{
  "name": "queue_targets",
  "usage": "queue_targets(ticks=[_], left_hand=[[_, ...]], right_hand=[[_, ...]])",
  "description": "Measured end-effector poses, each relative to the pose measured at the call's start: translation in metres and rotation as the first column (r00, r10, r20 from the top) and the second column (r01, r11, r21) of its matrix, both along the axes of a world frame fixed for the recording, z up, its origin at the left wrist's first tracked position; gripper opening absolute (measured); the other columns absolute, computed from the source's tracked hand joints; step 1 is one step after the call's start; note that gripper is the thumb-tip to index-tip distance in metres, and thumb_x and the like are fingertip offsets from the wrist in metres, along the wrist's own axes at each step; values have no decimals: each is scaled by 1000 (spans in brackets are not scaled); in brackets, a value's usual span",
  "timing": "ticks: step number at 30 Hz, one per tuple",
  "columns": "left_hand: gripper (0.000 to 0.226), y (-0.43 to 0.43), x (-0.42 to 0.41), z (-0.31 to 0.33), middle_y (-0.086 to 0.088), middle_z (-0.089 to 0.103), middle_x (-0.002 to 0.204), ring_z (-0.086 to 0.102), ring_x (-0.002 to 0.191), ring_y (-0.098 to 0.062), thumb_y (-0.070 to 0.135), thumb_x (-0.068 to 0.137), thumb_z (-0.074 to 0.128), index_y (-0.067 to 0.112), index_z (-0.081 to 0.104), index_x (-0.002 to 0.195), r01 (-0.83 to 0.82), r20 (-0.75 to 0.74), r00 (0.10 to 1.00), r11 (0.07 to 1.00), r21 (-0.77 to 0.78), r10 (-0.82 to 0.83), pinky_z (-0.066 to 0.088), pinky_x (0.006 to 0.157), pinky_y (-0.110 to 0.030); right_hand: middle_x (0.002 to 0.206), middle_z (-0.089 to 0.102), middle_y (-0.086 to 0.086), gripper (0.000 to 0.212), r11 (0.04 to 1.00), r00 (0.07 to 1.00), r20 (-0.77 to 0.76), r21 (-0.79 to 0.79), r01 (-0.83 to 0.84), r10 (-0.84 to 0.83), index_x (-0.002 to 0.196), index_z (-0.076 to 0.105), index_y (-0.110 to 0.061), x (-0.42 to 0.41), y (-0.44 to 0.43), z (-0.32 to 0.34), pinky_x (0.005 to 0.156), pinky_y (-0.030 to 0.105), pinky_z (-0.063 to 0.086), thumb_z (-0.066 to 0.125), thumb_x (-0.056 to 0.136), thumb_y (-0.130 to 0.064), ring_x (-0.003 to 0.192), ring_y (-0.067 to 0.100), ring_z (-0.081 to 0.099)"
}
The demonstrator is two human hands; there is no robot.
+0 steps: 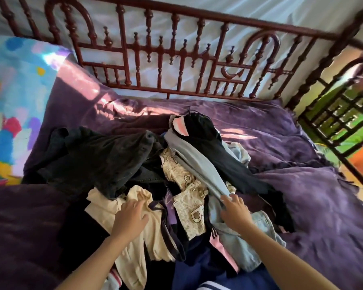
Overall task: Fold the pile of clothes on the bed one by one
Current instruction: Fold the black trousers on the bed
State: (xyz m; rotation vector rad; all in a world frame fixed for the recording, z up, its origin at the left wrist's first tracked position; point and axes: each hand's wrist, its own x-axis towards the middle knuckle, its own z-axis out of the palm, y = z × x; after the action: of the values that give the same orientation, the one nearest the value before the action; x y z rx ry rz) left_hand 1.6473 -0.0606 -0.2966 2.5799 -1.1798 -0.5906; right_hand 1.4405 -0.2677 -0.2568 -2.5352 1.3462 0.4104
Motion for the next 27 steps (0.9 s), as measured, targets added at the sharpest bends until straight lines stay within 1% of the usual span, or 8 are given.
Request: queue_targets(ticks=[7,9,13,17,19,22,24,27], left_hand=[[50,-75,16,-44,-3,42,140,38,130,-25,34,93,51,16,41,139,62,65,996,997,38,-64,37,101,-36],[45,-108,15,-58,-10,53,131,50,120,-32,29,87,62,11,55,128,87,62,994,996,-15,-86,47,90,-44],[40,-176,11,-77,-13,63,109,64,98,-34,28,72,72,11,65,107,221,143,968,971,-94,-207,55,67,-42],[41,-220,13,-77,-13,62,111,63,101,-33,35,78,47,13,59,110,236,153,965,961,-147,-214,55,71,-43],[42,-230,16,-77,-16,60,116,60,106,-36,33,79,50,10,60,113,221,140,970,963,-152,-200,53,75,-46],[45,-237,18,-71,-18,58,120,55,112,-38,34,82,47,6,61,115,178,104,981,972,-152,-164,51,80,-48],[47,-233,16,-70,-18,59,117,57,109,-38,37,82,42,6,62,112,189,109,979,971,-145,-174,52,78,-48],[40,-223,7,-61,-19,58,120,55,113,-39,29,82,54,5,62,113,163,74,985,974,-159,-153,49,84,-50]], right_hand=[[144,30,10,49,1000,1000,-15,9,-12,12,141,32,-18,49,-92,-44,103,39,32,44,95,-26,132,28,30],[145,31,9,51,1000,999,25,-4,27,-27,143,29,-16,60,-125,-58,102,40,34,44,95,-26,131,29,31],[146,33,7,59,994,990,87,-17,109,-107,145,24,-15,80,-190,-80,102,43,34,50,93,-29,133,29,30],[153,23,5,82,997,987,145,1,73,-73,149,13,-20,107,-230,-97,107,45,30,63,86,-34,139,27,23],[150,29,3,85,994,979,182,80,74,-87,149,11,-22,118,-237,-106,106,42,30,65,84,-28,138,25,29],[115,52,7,51,987,960,230,59,151,-160,133,45,-19,120,-240,-114,95,36,35,59,83,-18,122,29,45],[93,53,5,30,982,948,258,43,182,-187,114,60,-15,114,-235,-110,90,35,37,56,84,-17,109,30,52],[94,64,10,22,977,910,357,94,191,-213,105,62,-10,99,-224,-88,77,33,42,58,84,-17,96,31,57]])
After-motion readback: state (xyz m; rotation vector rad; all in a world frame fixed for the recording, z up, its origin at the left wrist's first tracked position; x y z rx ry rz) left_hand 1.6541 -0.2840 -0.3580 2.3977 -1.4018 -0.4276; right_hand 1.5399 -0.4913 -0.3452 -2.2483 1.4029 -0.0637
